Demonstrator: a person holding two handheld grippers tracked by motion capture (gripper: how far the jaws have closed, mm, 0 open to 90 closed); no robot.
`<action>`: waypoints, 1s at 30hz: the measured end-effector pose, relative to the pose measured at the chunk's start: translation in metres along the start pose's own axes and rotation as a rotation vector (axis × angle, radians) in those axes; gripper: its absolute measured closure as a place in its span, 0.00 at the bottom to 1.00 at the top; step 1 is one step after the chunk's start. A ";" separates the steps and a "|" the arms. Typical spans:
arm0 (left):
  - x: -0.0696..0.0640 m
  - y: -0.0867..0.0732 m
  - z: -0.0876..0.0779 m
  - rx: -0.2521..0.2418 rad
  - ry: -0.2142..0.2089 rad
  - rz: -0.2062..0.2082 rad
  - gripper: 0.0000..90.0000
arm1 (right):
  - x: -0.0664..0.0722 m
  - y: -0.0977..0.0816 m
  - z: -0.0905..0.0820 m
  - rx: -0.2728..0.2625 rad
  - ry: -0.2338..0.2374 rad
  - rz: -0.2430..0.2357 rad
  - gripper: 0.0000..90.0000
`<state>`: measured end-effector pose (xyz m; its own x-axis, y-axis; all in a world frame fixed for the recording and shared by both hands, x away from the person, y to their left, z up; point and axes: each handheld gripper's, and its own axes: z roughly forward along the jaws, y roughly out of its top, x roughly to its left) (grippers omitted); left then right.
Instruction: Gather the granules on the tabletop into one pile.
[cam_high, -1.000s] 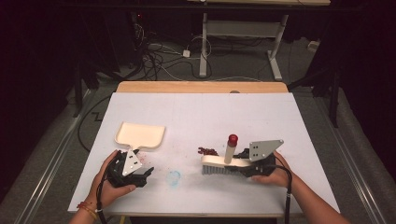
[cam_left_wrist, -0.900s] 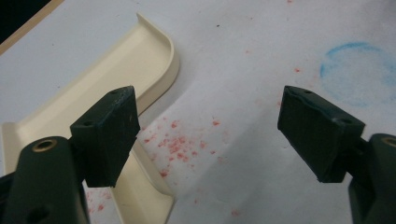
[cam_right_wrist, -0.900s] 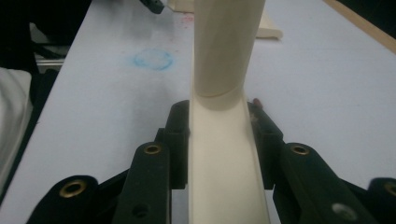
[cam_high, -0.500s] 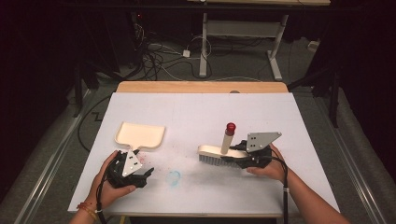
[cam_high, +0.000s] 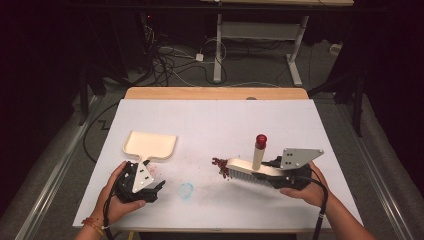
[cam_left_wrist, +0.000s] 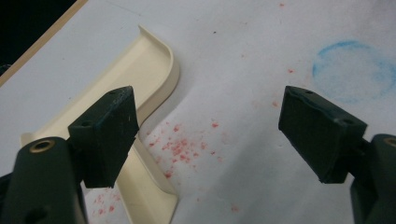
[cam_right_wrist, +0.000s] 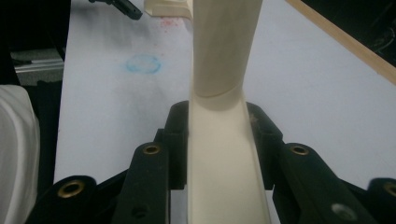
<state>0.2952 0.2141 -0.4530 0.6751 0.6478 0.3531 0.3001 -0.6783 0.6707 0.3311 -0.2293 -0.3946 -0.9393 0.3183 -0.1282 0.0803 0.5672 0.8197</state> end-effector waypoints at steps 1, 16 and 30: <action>0.000 0.000 0.000 0.000 0.001 0.003 0.21 | 0.001 -0.002 -0.005 0.007 0.002 0.000 0.75; -0.001 0.007 0.002 -0.020 -0.027 -0.016 0.21 | 0.011 -0.030 -0.051 0.090 0.074 0.102 0.75; -0.015 0.012 0.011 0.020 -0.045 0.040 0.21 | -0.025 -0.045 -0.040 0.170 0.074 0.330 0.74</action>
<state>0.2959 0.1930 -0.4576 0.7159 0.6046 0.3493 0.2859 -0.7102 0.6433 0.3380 -0.2937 -0.4058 -0.8748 0.4524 0.1732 0.4309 0.5635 0.7049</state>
